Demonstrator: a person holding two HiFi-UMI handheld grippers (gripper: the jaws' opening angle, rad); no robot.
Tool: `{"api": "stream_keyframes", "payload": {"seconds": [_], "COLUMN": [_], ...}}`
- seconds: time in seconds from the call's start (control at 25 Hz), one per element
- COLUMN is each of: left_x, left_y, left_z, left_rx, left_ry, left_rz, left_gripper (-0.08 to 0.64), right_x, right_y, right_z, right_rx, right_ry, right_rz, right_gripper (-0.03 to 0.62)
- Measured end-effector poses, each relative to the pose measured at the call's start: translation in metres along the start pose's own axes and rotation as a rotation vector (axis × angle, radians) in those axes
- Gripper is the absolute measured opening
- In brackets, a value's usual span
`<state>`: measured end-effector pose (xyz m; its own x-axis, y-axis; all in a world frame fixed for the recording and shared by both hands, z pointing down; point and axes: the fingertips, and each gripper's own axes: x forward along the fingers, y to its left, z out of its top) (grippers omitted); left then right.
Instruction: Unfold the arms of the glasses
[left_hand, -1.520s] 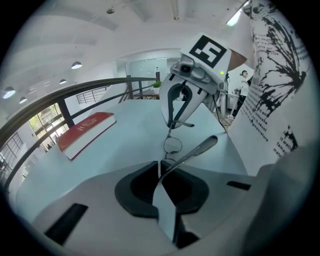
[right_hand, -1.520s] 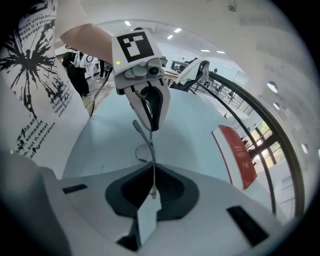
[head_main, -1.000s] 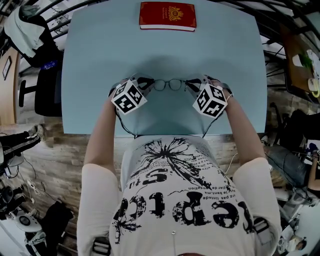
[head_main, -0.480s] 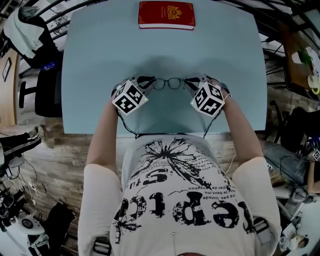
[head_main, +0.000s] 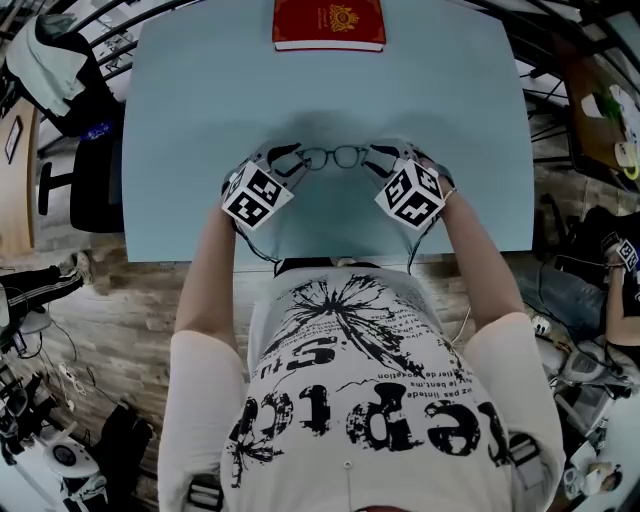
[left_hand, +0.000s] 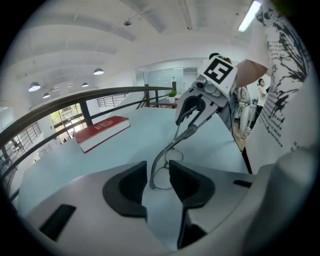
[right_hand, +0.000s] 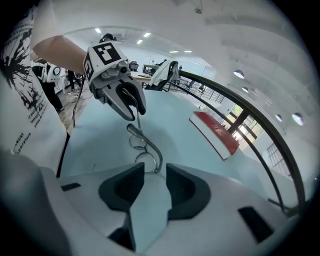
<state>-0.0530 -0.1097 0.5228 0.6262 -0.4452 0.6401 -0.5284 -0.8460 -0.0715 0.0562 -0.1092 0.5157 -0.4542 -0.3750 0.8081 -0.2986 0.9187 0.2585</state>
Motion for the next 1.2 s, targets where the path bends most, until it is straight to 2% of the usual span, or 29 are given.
{"api": "stream_keyframes", "payload": {"seconds": [0.12,0.24,0.44,0.6,0.76,0.88,1.0,1.2], "left_x": [-0.012,-0.033,-0.076,-0.108,-0.135,-0.155,-0.168,-0.182], "left_y": [-0.001,-0.001,-0.022,-0.035,-0.047,-0.048,-0.041,-0.04], "left_z": [0.001,0.008,0.036,0.066,0.094,0.114,0.128,0.139], "left_rx": [-0.024,-0.068,-0.11,-0.146,-0.145,-0.145,-0.146,-0.155], "left_ry": [-0.048,-0.116,-0.285,-0.427,-0.521,-0.55,-0.524,-0.53], "left_rz": [0.068,0.177,0.31,0.403,0.463,0.521,0.573,0.6], "left_gripper": [0.163,0.163,0.144,0.059,0.034,0.026,0.023,0.02], "right_x": [-0.007,-0.02,-0.056,-0.092,-0.132,-0.159,-0.176,-0.189], "right_y": [-0.001,-0.003,-0.001,0.0,-0.002,-0.005,-0.011,-0.011], "right_z": [-0.006,-0.014,-0.011,0.008,0.03,0.045,0.057,0.069], "right_rx": [0.066,0.173,0.345,0.379,0.387,0.398,0.417,0.409], "right_ry": [-0.016,-0.045,-0.182,-0.336,-0.485,-0.567,-0.626,-0.672], "right_rz": [-0.059,-0.129,-0.239,-0.318,-0.392,-0.432,-0.452,-0.464], "right_gripper": [0.138,0.13,0.034,0.013,0.012,0.011,0.011,0.009]}}
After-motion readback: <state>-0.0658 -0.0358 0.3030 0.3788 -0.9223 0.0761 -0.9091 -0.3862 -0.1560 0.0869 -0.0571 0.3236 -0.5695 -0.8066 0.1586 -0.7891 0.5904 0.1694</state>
